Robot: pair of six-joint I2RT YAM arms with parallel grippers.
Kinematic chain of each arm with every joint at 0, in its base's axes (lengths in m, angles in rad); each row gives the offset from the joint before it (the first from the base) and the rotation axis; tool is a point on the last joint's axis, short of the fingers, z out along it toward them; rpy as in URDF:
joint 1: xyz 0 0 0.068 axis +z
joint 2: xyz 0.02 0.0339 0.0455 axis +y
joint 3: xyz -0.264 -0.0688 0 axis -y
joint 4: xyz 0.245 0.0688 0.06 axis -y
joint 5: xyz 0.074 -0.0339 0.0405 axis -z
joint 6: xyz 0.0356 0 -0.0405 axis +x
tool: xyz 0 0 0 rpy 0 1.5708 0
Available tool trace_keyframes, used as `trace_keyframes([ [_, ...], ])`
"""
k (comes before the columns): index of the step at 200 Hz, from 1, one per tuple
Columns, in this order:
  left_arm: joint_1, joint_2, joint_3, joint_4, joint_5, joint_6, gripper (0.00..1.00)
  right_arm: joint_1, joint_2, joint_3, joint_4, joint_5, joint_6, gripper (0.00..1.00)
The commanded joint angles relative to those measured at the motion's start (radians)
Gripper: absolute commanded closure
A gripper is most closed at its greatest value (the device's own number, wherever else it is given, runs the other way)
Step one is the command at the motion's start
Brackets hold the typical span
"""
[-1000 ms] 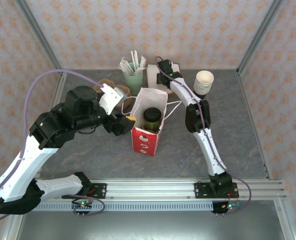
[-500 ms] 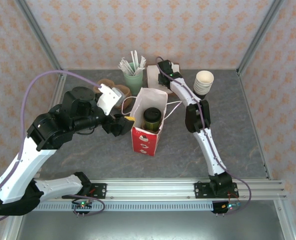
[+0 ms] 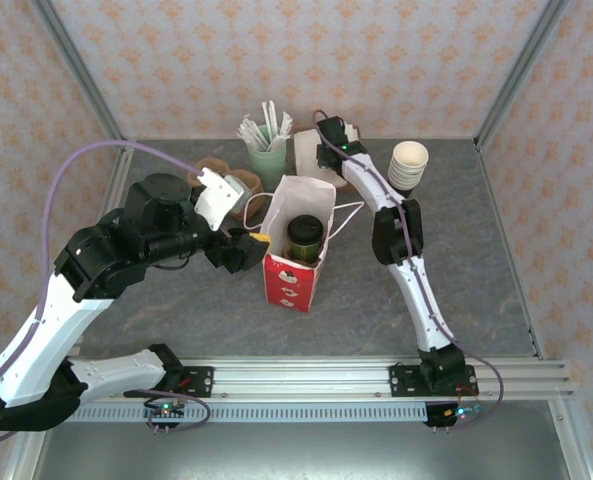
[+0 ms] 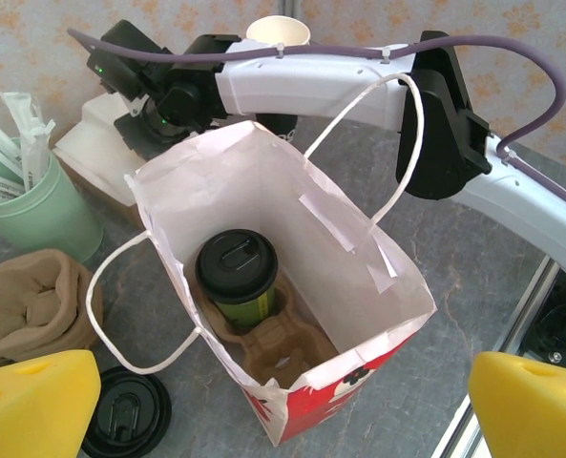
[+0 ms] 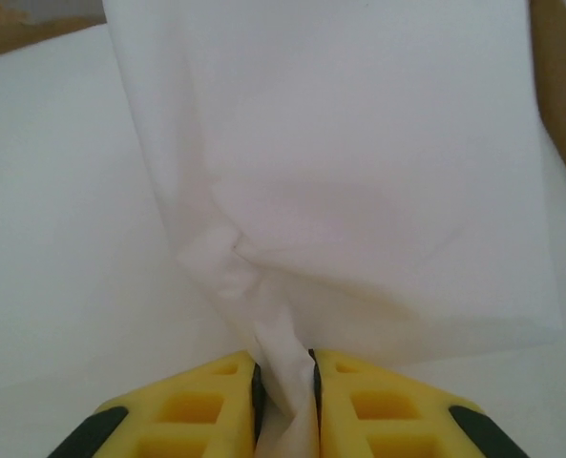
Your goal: Pack the takeout coffee
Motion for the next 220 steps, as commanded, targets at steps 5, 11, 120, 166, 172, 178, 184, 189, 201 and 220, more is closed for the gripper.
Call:
trace_keyframes([
  [5, -0.007, -0.014, -0.007, -0.018, 0.023, -0.011, 0.00, -0.005, -0.122, 0.023, -0.012, -0.006, -0.023, 0.82],
  [11, -0.007, -0.014, -0.006, -0.018, 0.023, -0.010, 0.00, -0.005, -0.135, 0.023, -0.012, -0.007, -0.024, 0.83],
  [120, -0.006, -0.035, -0.037, 0.014, -0.025, -0.021, 0.00, 0.015, -0.450, 0.052, -0.096, -0.065, -0.020, 1.00],
  [166, -0.007, -0.006, -0.106, 0.109, -0.225, -0.090, 0.00, 0.043, -0.667, -0.015, -0.221, -0.215, 0.192, 1.00],
  [172, -0.007, 0.004, -0.105, 0.118, -0.241, -0.106, 0.00, 0.044, -0.708, -0.055, -0.215, -0.256, 0.229, 1.00],
  [178, -0.005, 0.016, -0.102, 0.122, -0.251, -0.120, 0.00, 0.043, -0.752, -0.097, -0.203, -0.283, 0.269, 1.00],
  [184, -0.002, 0.026, -0.103, 0.129, -0.254, -0.130, 0.00, 0.043, -0.795, -0.150, -0.186, -0.319, 0.312, 1.00],
  [189, -0.001, 0.034, -0.104, 0.139, -0.257, -0.138, 0.00, 0.041, -0.836, -0.197, -0.161, -0.360, 0.347, 1.00],
  [201, 0.006, 0.054, -0.105, 0.152, -0.274, -0.166, 0.00, 0.039, -0.945, -0.344, -0.053, -0.440, 0.448, 1.00],
  [220, 0.030, 0.079, -0.111, 0.170, -0.279, -0.217, 0.00, 0.041, -1.097, -0.586, 0.151, -0.543, 0.620, 1.00],
])
